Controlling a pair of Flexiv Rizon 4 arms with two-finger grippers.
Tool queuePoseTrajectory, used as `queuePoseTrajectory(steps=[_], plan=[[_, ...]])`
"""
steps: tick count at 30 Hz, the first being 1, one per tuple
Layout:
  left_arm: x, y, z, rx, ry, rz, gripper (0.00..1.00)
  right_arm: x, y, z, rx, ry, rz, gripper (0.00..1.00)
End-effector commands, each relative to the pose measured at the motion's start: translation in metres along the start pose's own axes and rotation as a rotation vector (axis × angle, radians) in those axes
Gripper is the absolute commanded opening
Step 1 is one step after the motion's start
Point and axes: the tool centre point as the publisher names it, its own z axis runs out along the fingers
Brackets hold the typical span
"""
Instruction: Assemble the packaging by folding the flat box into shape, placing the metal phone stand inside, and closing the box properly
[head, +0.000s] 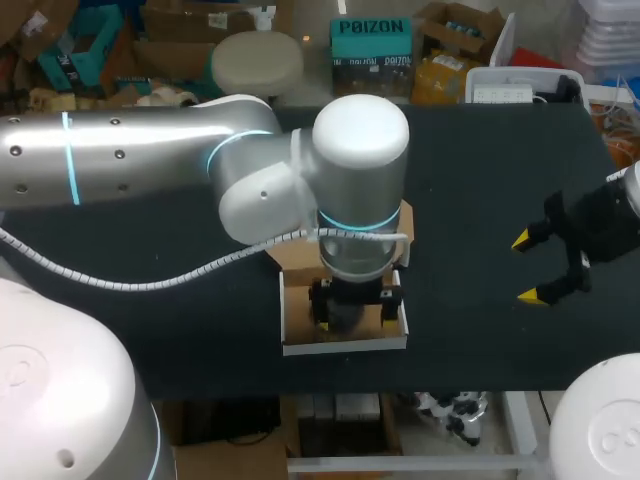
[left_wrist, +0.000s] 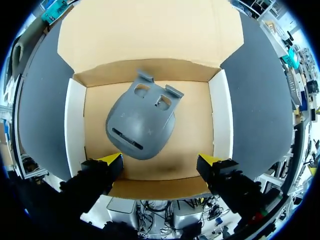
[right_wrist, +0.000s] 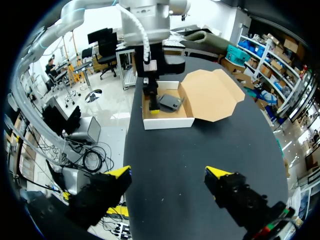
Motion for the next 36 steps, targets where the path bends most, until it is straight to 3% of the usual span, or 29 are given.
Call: queuePoseTrajectory(steps=[1,12,17,29,31,36], plan=[[-0.008,-0.003,-0.024,0.027,0.031,0.051,1.0,0.0,0.0,-0.001,-0.003,0.003,-0.001,1.0],[-0.027,-0.024,-0.064,0.065,0.202,0.298,1.0,0.0,0.0,-0.001,-0.003,0.003,-0.001,1.0],[-0.042,-0.034,-0.077,0.085,0.238,0.375,1.0,0.0,0.0,-0.001,-0.003,0.003,-0.001,1.0],[-0.097,-0.062,-0.103,0.148,0.376,0.673,1.0,0.0,0.0,-0.001,-0.003,0.003,-0.001,1.0],[-0.11,-0.068,-0.107,0.18,0.328,0.657,1.0,0.0,0.0,-0.001,-0.003,0.003,-0.001,1.0],[-0.11,-0.068,-0.107,0.18,0.328,0.657,1.0,0.0,0.0,-0.001,-0.003,0.003,-0.001,1.0]])
